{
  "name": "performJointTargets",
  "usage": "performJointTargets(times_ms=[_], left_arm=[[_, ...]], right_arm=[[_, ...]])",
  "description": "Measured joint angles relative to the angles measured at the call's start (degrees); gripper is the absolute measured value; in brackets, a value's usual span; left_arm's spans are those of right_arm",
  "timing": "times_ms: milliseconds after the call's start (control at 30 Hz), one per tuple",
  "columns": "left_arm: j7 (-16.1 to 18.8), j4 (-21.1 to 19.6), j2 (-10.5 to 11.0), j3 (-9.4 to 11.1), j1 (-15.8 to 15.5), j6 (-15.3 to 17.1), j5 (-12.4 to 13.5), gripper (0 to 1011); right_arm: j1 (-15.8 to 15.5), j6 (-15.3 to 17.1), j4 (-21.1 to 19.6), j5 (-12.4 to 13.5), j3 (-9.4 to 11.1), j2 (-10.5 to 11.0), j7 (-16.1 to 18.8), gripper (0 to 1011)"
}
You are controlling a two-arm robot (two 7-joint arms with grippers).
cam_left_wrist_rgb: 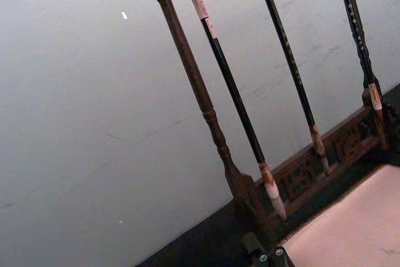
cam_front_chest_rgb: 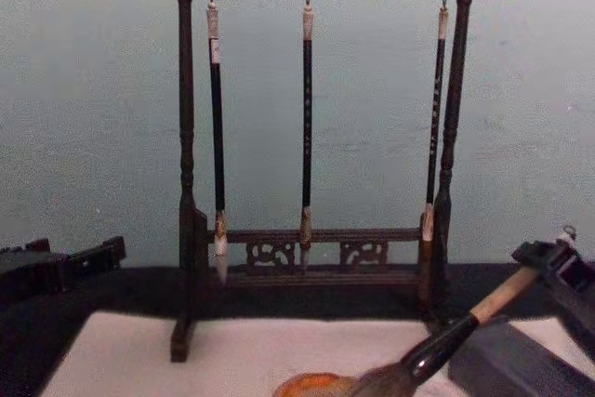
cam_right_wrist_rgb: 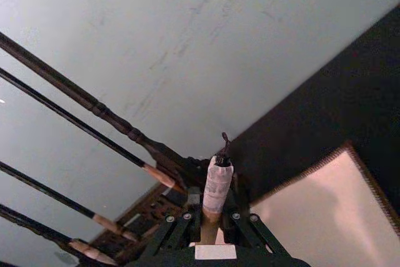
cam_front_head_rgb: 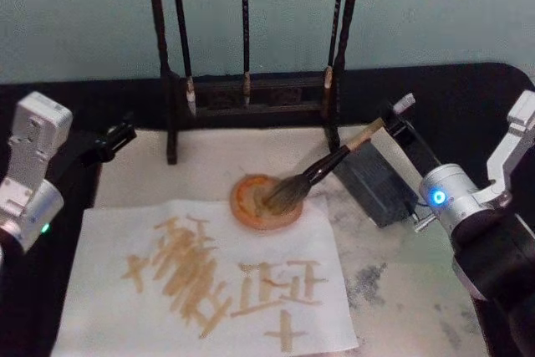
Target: Pick up the brush from the inkstone, write on the paper, then place the brush back to its original position.
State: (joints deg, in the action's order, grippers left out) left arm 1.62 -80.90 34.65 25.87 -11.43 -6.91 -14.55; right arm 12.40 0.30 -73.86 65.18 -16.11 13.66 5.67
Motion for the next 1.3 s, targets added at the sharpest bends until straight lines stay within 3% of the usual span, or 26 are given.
performJointTargets(times_ms=[200,667,767,900,1100,1300], left_arm=[[0.0,0.0,0.0,0.0,0.0,0.0,0.0,1002],[0.0,0.0,0.0,0.0,0.0,0.0,0.0,1002],[0.0,0.0,0.0,0.0,0.0,0.0,0.0,1002],[0.0,0.0,0.0,0.0,0.0,0.0,0.0,1002],[0.0,0.0,0.0,0.0,0.0,0.0,0.0,1002],[0.0,0.0,0.0,0.0,0.0,0.0,0.0,1002]], right_arm=[[-0.3,0.8,-0.6,-1.1,0.2,0.0,-2.2,190],[-0.3,0.7,-0.5,-0.9,0.1,0.0,-1.9,190],[-0.3,0.8,-0.4,-0.9,0.1,0.0,-1.9,228],[-0.2,0.7,-0.4,-0.9,0.1,0.0,-1.8,403],[-0.4,1.0,-0.7,-1.0,0.1,0.0,-2.2,574],[-1.6,2.4,-3.5,-2.9,0.2,0.9,-5.5,783]])
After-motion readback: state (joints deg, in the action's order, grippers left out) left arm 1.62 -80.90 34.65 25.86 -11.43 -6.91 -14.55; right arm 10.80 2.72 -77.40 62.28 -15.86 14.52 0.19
